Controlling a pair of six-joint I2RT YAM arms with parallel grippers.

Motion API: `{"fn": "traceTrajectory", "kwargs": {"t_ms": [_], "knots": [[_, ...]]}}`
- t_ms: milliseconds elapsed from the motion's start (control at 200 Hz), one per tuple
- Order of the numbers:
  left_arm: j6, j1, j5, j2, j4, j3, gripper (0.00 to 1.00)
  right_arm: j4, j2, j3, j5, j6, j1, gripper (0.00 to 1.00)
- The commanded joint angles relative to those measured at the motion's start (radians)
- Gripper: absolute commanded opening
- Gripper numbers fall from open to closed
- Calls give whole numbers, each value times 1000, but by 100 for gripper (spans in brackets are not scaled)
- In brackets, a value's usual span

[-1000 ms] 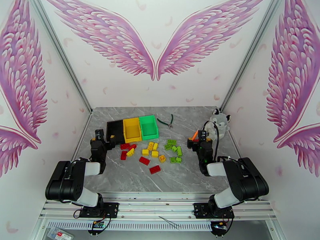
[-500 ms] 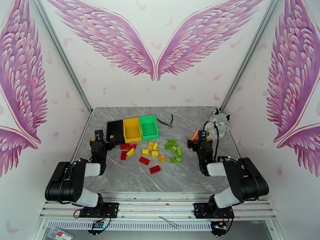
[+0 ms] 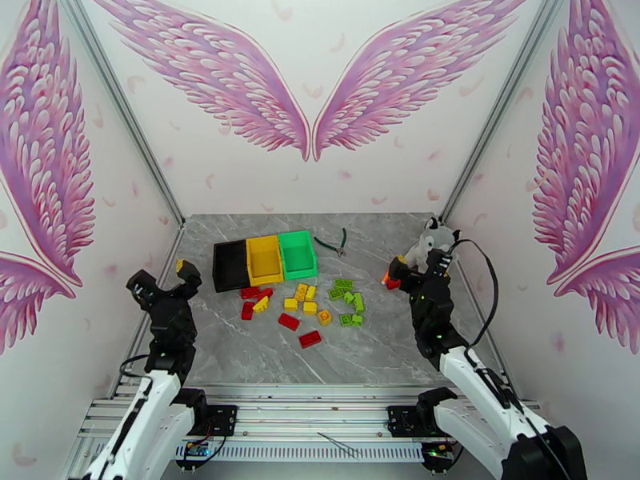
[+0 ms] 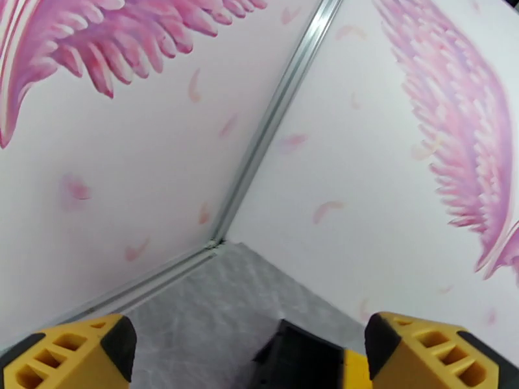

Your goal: Sort the legos into containers by color

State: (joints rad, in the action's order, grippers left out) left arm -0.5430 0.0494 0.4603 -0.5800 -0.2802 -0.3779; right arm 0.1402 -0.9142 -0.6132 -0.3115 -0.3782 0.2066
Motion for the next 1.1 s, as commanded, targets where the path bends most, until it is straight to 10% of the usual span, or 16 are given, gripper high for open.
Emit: {"fn": "traceTrajectory", "kwargs": {"t_ms": [0, 285, 430, 795, 895, 1100], "knots": [[-171, 13, -327, 67, 236, -24, 99, -464, -42, -188, 223, -234, 3, 99], [-286, 39, -577, 150, 209, 61, 99, -103, 52, 92, 567, -364, 7, 99], [-347, 51, -616, 184, -18, 190, 99, -287, -81, -68, 610, -221, 74, 94], [-226, 265, -607, -157, 70, -14, 99, -658, -572, -454, 227, -42, 496, 84], [-158, 293, -703, -308, 131, -95, 86, -741, -677, -527, 173, -26, 545, 84], [-192, 296, -697, -381, 97, -34, 98, -800, -758, -560, 151, -27, 560, 85]]}}
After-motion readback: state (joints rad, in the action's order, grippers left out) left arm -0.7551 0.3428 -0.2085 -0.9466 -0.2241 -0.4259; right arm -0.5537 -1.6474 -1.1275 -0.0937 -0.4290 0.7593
